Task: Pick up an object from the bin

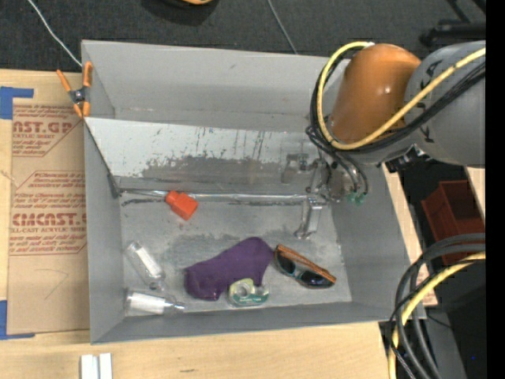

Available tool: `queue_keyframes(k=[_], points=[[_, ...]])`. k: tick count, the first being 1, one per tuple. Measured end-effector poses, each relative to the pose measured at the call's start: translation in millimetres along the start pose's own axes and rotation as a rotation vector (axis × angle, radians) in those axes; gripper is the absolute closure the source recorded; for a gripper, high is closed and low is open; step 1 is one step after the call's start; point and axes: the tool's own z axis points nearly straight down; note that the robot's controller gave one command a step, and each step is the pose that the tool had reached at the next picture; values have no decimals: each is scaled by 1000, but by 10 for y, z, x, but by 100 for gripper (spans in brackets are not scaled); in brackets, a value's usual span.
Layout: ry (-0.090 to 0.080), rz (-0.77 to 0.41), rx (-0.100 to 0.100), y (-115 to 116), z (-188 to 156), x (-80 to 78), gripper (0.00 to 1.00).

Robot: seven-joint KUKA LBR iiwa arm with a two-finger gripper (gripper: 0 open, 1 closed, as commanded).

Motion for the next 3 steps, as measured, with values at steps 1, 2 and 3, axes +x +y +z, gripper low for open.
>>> queue_keyframes(k=[1, 2, 3], points=[[-8, -1, 1, 0, -50, -16, 0], [7, -121, -1, -434, 1161, 695, 0], [-14, 102, 0, -353, 317, 454, 0]])
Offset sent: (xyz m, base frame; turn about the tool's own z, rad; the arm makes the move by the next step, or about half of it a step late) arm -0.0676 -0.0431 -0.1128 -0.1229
